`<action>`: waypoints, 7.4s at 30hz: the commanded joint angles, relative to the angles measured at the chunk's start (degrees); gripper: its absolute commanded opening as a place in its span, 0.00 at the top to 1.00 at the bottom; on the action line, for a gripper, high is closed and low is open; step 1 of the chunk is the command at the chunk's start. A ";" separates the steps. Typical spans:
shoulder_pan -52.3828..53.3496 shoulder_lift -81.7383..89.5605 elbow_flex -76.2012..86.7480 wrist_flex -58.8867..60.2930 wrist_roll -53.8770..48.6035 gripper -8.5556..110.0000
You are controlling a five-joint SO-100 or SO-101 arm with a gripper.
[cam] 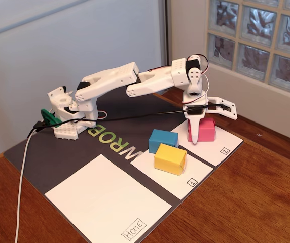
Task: Move box red to home
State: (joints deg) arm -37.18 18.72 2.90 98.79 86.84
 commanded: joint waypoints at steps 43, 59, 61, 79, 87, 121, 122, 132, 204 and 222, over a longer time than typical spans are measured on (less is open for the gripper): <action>10.81 35.42 10.28 12.04 -10.81 0.93; 18.28 64.16 36.39 11.95 -14.41 0.93; 19.42 66.36 38.94 11.95 -14.41 0.93; 28.48 86.13 71.81 0.26 -12.92 0.93; 35.33 95.19 87.10 -3.69 -16.79 0.93; 63.98 72.86 90.18 -23.55 -26.72 0.93; 63.81 70.84 88.77 -23.99 -26.28 0.93; 61.61 52.03 69.87 -23.73 -24.61 0.93; 57.13 60.29 79.63 -32.43 -16.00 0.67; 58.71 82.97 93.87 -23.73 -21.88 0.93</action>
State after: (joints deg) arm 21.18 95.45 95.62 73.65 65.92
